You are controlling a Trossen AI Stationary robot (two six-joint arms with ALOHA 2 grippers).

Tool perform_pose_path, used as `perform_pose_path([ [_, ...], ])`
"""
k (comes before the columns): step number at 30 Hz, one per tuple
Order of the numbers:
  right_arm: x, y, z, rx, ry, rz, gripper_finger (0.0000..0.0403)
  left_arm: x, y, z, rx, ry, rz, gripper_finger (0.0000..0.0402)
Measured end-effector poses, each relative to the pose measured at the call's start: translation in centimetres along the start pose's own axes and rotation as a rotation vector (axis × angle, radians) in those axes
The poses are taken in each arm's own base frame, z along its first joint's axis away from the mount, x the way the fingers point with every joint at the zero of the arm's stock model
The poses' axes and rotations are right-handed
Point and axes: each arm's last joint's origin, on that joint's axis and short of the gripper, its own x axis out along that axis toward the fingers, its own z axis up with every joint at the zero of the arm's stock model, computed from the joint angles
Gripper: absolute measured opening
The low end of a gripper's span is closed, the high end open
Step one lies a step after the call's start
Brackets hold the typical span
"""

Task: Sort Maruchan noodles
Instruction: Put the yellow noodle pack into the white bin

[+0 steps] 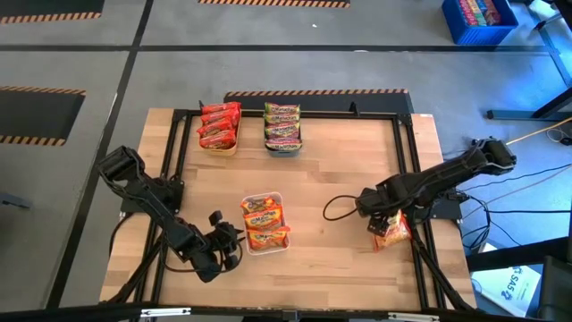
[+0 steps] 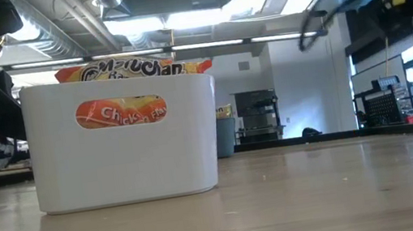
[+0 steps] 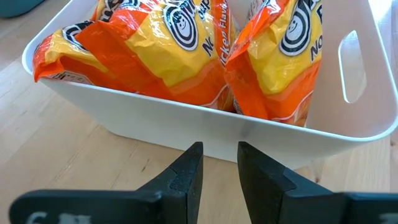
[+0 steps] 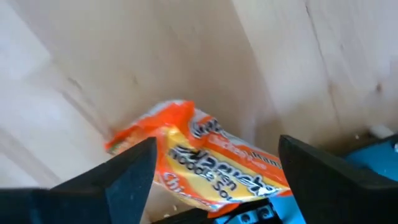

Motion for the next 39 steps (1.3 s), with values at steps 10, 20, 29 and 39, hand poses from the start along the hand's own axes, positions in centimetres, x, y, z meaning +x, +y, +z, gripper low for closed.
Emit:
perform_pose_path([
  [10, 0.8, -0.3, -0.3, -0.017, 0.055, -0.014, 0.0300, 0.0, 0.0, 0.0, 0.001, 0.000, 0.000, 0.0094],
  [20, 2.9, -0.7, -0.4, -0.034, 0.117, -0.059, 0.0274, 0.0, 0.0, 0.0, 0.000, -0.001, -0.001, 0.0094],
  [29, 4.8, -0.6, 0.1, -0.111, 0.141, -0.075, 0.0236, 0.0, 0.0, 0.0, 0.000, 0.000, 0.001, 0.0094],
  [39, 5.0, -0.2, 0.7, -0.152, 0.065, -0.063, 0.0063, 0.0, 0.0, 0.1, -0.006, -0.002, -0.002, 0.0094],
])
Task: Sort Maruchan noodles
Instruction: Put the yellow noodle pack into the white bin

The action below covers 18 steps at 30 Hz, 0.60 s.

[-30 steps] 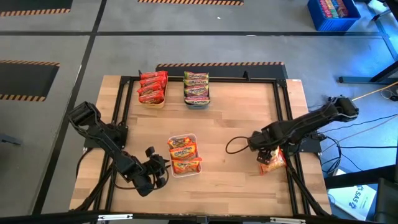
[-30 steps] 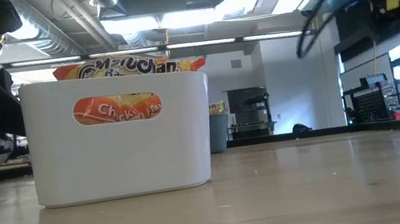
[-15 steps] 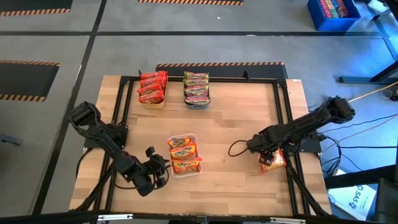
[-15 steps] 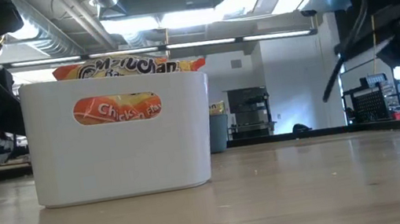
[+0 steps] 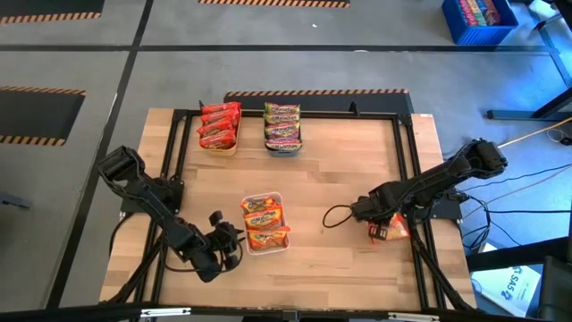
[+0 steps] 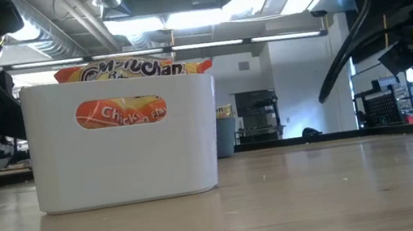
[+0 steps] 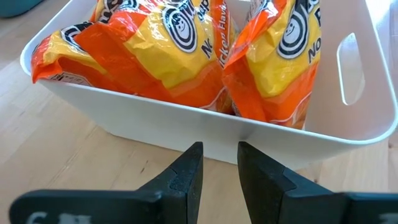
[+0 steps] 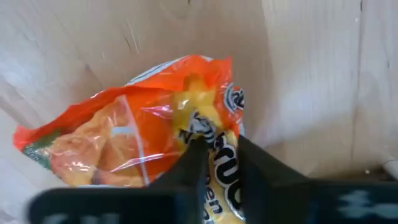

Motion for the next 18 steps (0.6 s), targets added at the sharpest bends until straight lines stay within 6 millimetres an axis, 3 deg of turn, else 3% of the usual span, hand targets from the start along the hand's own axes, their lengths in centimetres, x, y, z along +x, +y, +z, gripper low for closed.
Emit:
perform_pose_path([
  [4, 0.00, -0.03, -0.04, -0.016, 0.004, -0.003, 0.0008, 0.00, -0.02, 0.02, -0.001, -0.003, 0.000, 0.0094],
  [18, 0.00, 0.04, 0.23, -0.043, -0.039, -0.017, 0.0001, 0.06, 0.01, 0.08, 0.009, -0.004, 0.003, 0.0094],
])
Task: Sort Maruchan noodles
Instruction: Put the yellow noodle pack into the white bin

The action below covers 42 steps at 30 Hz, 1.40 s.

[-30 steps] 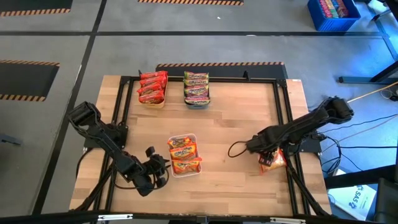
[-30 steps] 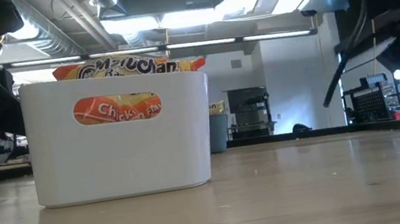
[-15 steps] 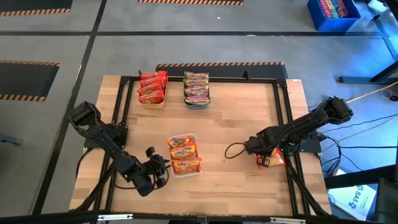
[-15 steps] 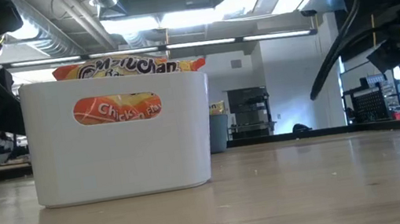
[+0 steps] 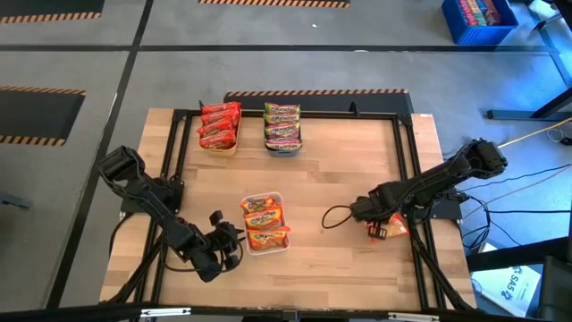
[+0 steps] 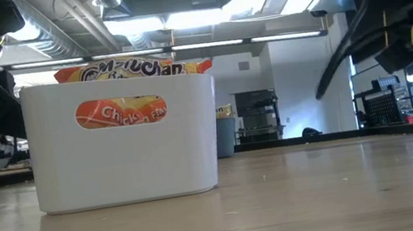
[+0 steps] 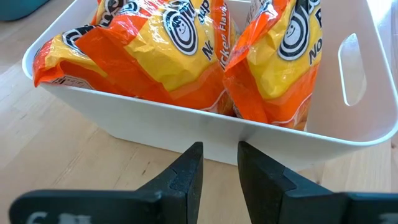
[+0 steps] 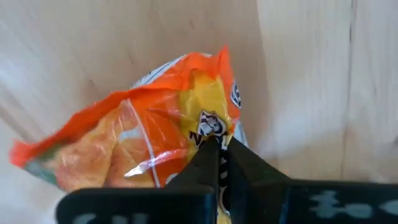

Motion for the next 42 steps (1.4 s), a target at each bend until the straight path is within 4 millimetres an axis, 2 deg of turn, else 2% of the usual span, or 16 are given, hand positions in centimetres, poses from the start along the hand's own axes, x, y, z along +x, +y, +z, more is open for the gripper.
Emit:
perform_pose_path([
  [8, -1.7, 1.4, 1.8, -0.024, -0.161, 0.094, 0.0001, 0.0, 0.0, 0.0, -0.001, 0.000, 0.000, 0.0094],
  [15, -3.4, 3.2, 4.6, 0.001, -0.481, 0.234, 0.0000, 0.0, 0.0, 0.0, -0.002, 0.000, 0.000, 0.0094],
  [24, -3.7, 4.4, 6.7, 0.043, -0.675, 0.297, 0.0000, 0.0, -0.1, 0.1, -0.034, -0.005, -0.008, 0.0094],
  [28, -2.8, 4.8, 7.4, -0.002, -0.679, 0.279, 0.0005, 0.2, -0.2, 0.4, -0.057, -0.013, -0.014, 0.0094],
  [31, -2.7, 4.8, 7.5, -0.031, -0.680, 0.267, 0.0032, 0.3, -0.2, 0.5, -0.064, -0.016, -0.014, 0.0094],
  [34, -3.0, 4.6, 7.3, -0.056, -0.690, 0.261, 0.0081, 0.4, -0.1, 0.5, -0.067, -0.017, -0.012, 0.0094],
  [38, -4.8, 4.3, 6.7, -0.074, -0.697, 0.257, 0.0157, 0.6, 0.0, 0.7, -0.097, -0.022, -0.001, 0.0094],
  [42, -7.1, 3.7, 5.4, -0.084, -0.669, 0.246, 0.0227, 0.8, 0.2, 0.8, -0.117, -0.021, 0.018, 0.0094],
])
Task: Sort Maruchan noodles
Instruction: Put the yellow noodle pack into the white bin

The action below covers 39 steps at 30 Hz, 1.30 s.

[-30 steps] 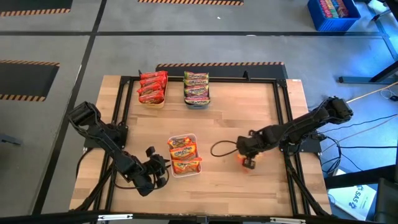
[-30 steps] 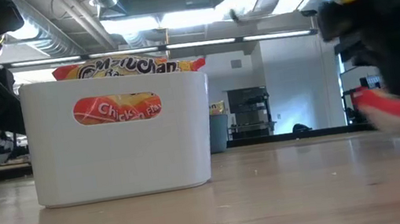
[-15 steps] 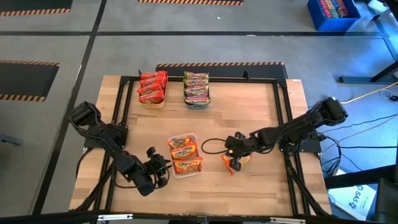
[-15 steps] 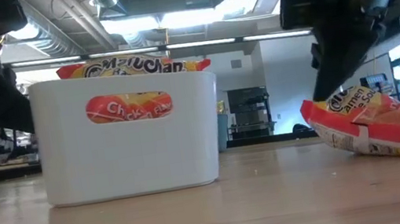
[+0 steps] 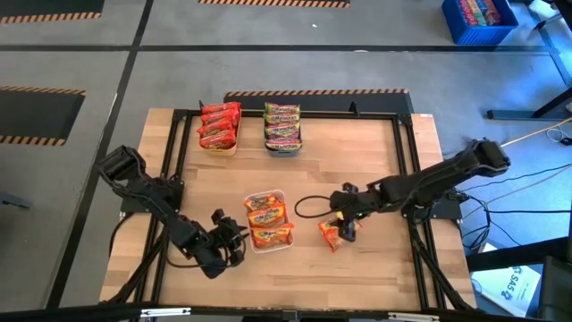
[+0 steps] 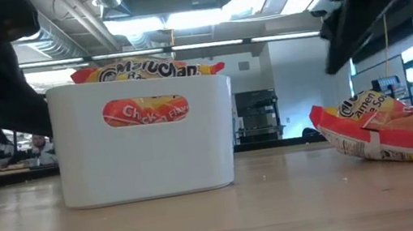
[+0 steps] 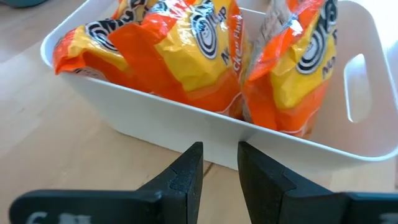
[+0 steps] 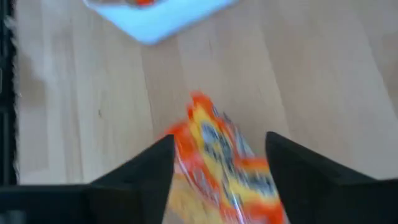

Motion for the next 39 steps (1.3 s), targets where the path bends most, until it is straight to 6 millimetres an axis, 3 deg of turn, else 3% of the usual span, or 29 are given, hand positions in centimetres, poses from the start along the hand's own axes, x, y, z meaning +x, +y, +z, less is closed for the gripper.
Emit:
perform_pose_path([
  [6, -2.1, -0.5, -2.7, 0.036, 0.042, -0.120, 0.0286, 0.0, 0.0, 0.0, -0.001, 0.000, 0.000, 0.0094],
  [17, -1.0, -4.0, -7.9, 0.257, 0.020, -0.100, 0.0294, 0.0, 0.0, 0.0, -0.001, 0.001, 0.000, 0.0094],
  [25, 1.5, -5.7, -9.4, 0.320, -0.041, 0.055, 0.0294, 0.0, 0.0, 0.0, -0.001, 0.001, 0.000, 0.0094],
  [31, 2.2, -5.5, -9.9, 0.278, -0.098, 0.246, 0.0294, 0.0, 0.0, 0.0, -0.001, 0.001, 0.000, 0.0094],
  [39, 3.4, -6.1, -11.1, 0.282, -0.074, 0.198, 0.0294, 0.0, 0.0, 0.0, -0.001, 0.001, 0.000, 0.0094],
])
